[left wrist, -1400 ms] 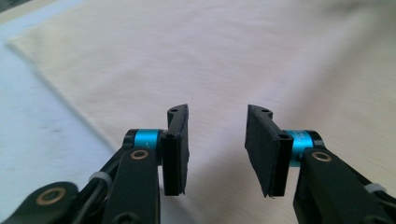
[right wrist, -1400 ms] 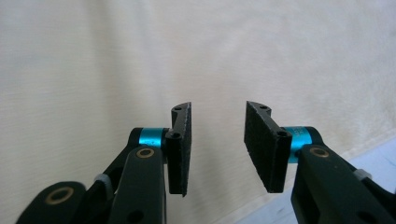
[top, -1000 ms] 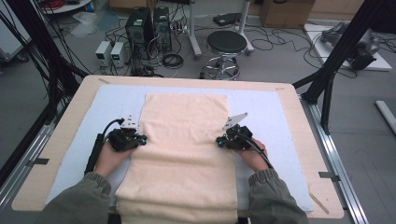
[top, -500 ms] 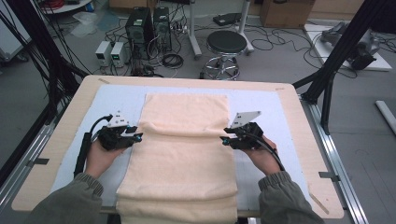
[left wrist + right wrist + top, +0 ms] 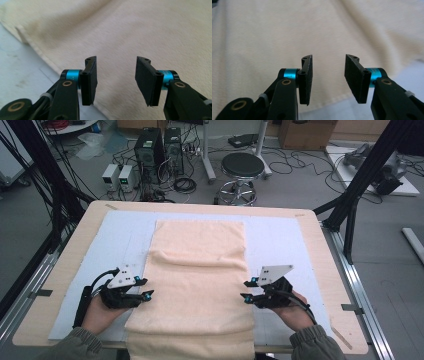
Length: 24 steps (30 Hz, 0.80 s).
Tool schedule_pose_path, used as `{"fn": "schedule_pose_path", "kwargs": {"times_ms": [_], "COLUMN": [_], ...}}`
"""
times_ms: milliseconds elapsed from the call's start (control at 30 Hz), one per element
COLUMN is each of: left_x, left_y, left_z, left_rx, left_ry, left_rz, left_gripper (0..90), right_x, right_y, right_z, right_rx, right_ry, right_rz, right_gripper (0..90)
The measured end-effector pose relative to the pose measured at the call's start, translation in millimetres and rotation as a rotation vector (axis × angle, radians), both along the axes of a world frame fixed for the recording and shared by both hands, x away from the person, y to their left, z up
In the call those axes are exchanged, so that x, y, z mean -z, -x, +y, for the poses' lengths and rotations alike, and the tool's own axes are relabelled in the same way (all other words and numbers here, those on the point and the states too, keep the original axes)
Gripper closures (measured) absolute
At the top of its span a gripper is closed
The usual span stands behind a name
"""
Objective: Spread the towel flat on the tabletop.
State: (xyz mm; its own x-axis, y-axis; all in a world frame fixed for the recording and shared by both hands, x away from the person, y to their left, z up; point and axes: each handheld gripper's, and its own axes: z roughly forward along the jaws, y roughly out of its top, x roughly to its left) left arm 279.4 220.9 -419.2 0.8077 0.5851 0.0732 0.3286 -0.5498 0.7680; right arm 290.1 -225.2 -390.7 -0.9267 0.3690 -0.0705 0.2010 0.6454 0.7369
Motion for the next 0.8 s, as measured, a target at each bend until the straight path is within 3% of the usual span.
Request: {"fn": "schedule_pose_path", "kwargs": {"times_ms": [100, 133, 167, 200, 233, 267, 300, 333, 400, 500, 567, 700, 800], "left_x": [13.9, 16.8, 17.2, 16.4, 15.0, 14.0, 12.2, 10.1, 4.0, -4.1, -6.9, -5.0, 2.2], "left_y": [5.5, 9.2, 11.5, 12.6, 13.3, 14.3, 15.9, 19.4, 30.3, 47.4, 59.1, 80.8, 81.0], "left_z": [-6.0, -6.8, -6.1, -6.6, -7.4, -8.5, -8.9, -8.9, -7.5, -3.0, -1.6, -4.2, -8.9], "left_rx": [0.036, 0.033, 0.039, 0.035, 0.033, 0.028, 0.029, 0.030, 0.029, 0.031, 0.033, 0.064, 0.047], "left_ry": [-0.039, -0.033, -0.020, -0.021, -0.032, -0.033, -0.034, -0.029, -0.010, 0.012, 0.015, 0.022, 0.000], "left_rz": [0.096, 0.074, 0.078, 0.084, 0.088, 0.093, 0.098, 0.094, 0.077, 0.052, 0.044, 0.047, 0.075], "left_gripper": [56.0, 61.4, 68.2, 75.0, 83.9, 84.8, 85.5, 85.8, 85.7, 83.9, 77.7, 66.3, 57.2], "right_x": [13.8, 18.0, 23.0, 28.7, 35.1, 39.8, 40.3, 39.9, 36.6, 25.4, 18.2, 9.4, 12.1], "right_y": [6.7, 8.3, 9.0, 9.7, 9.3, 10.2, 10.2, 10.5, 17.6, 36.3, 47.0, 63.0, 68.8], "right_z": [13.2, 17.6, 21.8, 25.7, 29.2, 31.0, 29.9, 29.7, 29.0, 26.9, 22.8, 17.1, 23.0], "right_rx": [-0.023, -0.035, -0.041, -0.041, -0.055, -0.068, -0.080, -0.083, -0.089, -0.130, -0.138, -0.138, -0.135], "right_ry": [0.023, 0.043, 0.064, 0.091, 0.117, 0.112, 0.079, 0.077, 0.051, 0.031, 0.011, -0.019, -0.002], "right_rz": [0.036, 0.047, 0.053, 0.071, 0.091, 0.098, 0.116, 0.130, 0.142, 0.103, 0.096, 0.061, 0.038], "right_gripper": [57.7, 58.0, 59.0, 62.8, 72.1, 81.8, 86.0, 86.8, 86.7, 85.4, 83.5, 71.2, 62.5]}}
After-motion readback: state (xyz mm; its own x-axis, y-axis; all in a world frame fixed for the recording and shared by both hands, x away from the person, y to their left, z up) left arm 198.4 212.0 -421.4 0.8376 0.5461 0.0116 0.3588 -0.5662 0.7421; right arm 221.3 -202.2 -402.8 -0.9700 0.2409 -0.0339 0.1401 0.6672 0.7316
